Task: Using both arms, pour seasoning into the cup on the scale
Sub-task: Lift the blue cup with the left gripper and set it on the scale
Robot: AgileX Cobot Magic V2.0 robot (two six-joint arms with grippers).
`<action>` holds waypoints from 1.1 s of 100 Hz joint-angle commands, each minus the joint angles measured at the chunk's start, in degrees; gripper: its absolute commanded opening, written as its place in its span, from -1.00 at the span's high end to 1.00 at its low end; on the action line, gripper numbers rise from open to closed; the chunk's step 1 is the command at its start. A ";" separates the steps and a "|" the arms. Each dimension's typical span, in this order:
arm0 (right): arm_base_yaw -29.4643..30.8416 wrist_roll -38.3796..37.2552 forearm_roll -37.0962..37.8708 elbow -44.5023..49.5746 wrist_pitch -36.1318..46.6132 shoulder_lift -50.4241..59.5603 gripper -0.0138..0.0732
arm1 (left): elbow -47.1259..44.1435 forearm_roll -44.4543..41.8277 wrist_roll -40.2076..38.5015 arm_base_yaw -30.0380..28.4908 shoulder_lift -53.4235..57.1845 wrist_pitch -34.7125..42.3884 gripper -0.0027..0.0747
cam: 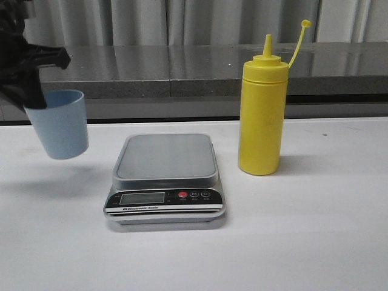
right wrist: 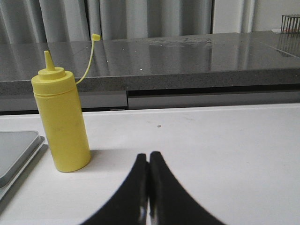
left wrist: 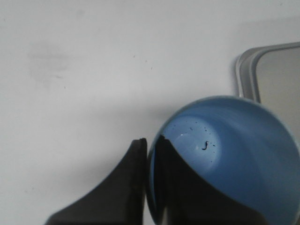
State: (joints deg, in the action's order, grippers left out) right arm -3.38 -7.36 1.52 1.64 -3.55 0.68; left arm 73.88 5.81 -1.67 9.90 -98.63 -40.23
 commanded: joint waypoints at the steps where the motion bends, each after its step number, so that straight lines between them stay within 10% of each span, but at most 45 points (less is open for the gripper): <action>1: 0.29 0.13 0.10 -0.91 4.73 1.23 0.84 | 4.92 0.83 -0.29 0.94 2.22 -0.57 0.98; 65: 0.29 0.13 0.10 -0.91 4.73 1.23 0.84 | 11.68 0.83 5.90 18.21 -0.56 1.89 0.98; 110: 0.29 0.13 0.10 -0.91 4.73 1.23 0.84 | 11.68 0.83 5.90 19.14 -5.64 1.67 0.98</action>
State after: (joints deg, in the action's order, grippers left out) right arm -3.38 -7.36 1.52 1.64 -3.55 0.68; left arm 83.64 5.85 4.25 28.67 -107.00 -41.06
